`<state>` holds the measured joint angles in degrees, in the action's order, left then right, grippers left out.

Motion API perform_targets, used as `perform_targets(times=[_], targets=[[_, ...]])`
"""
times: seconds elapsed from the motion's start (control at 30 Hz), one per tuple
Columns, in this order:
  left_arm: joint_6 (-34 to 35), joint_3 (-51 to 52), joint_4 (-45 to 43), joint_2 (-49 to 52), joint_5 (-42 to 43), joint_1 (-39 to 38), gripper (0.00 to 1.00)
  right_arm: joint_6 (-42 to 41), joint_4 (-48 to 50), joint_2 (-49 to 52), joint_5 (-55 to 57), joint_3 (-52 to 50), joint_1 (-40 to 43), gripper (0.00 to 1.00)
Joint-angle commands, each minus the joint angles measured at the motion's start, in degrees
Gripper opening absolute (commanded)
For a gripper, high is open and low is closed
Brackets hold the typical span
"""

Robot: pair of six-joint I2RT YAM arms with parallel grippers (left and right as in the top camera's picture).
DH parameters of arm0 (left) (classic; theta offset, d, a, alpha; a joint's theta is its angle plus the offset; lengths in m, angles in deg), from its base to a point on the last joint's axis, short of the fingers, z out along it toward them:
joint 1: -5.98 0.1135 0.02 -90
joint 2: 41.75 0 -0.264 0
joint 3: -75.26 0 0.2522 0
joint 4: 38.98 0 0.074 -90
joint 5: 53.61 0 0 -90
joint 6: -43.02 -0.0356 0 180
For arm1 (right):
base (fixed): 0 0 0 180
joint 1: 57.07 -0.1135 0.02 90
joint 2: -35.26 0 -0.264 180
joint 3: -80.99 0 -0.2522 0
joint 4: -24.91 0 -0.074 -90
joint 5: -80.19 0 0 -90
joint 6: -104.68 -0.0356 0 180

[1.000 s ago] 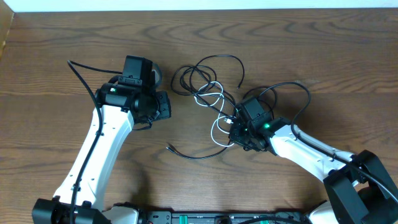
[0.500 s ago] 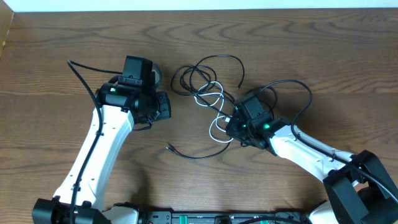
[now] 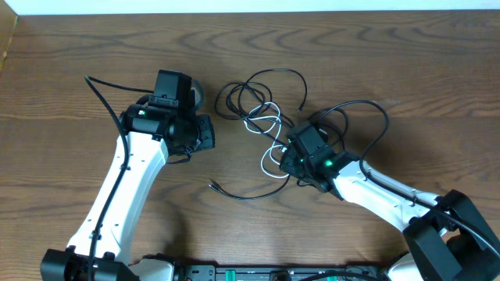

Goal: Untangle cables

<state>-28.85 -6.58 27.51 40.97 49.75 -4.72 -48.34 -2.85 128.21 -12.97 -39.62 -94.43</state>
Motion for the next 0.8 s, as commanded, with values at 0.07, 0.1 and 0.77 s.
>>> perform_targets(times=[0.07,0.1,0.77], targets=[[-0.33,-0.48,0.59,-0.42,-0.57,0.02,0.42,-1.70,0.11,0.07,6.97,-0.48,-2.40,0.29],[-0.33,-0.48,0.61,-0.42,-0.57,0.02,0.41,-1.68,0.13,0.07,8.44,-0.48,-2.49,0.26],[-0.33,-0.48,0.63,-0.42,-0.59,0.02,0.41,18.05,11.04,-1.68,1.05,1.20,-1.62,0.01]])
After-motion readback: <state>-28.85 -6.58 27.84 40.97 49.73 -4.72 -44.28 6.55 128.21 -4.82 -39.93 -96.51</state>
